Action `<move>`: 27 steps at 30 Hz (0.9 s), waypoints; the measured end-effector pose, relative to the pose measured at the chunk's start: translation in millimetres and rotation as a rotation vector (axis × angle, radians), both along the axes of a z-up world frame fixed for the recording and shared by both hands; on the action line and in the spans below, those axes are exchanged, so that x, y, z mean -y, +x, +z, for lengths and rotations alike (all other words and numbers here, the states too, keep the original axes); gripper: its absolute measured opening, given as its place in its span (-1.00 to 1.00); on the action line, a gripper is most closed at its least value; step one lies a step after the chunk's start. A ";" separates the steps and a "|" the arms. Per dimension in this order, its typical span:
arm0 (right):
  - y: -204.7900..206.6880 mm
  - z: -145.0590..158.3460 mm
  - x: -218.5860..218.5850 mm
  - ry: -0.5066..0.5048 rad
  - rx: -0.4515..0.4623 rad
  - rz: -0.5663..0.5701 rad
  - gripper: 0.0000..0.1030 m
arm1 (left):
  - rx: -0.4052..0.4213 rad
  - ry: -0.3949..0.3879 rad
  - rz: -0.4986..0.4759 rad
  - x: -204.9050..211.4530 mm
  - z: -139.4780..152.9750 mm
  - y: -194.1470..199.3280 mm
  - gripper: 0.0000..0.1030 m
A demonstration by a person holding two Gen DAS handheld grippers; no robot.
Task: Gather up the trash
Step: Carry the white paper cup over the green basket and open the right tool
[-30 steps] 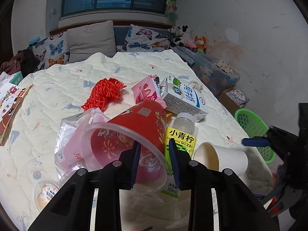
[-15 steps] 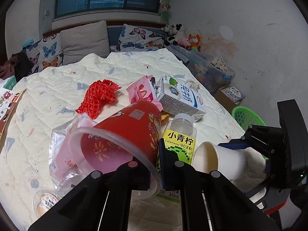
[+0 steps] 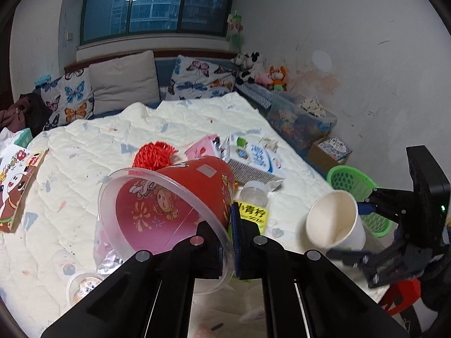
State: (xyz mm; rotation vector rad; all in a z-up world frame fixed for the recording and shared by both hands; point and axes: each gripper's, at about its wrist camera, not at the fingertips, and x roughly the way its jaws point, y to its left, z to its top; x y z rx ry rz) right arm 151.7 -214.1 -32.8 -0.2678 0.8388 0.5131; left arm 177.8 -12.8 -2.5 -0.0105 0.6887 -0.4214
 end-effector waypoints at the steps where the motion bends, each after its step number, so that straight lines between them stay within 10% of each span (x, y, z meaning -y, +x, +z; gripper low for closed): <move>1: -1.7 3.8 9.5 0.011 0.008 -0.029 0.39 | 0.010 -0.006 -0.006 0.7 5.0 -4.3 -0.89; 14: 21.8 -23.6 175.3 0.002 -0.055 -0.529 0.40 | 0.050 -0.036 -0.185 71.7 39.8 -7.3 -0.89; 27: 61.5 -107.1 232.0 0.045 -0.320 -0.668 0.42 | -0.016 0.000 -0.320 155.0 24.1 26.5 -0.89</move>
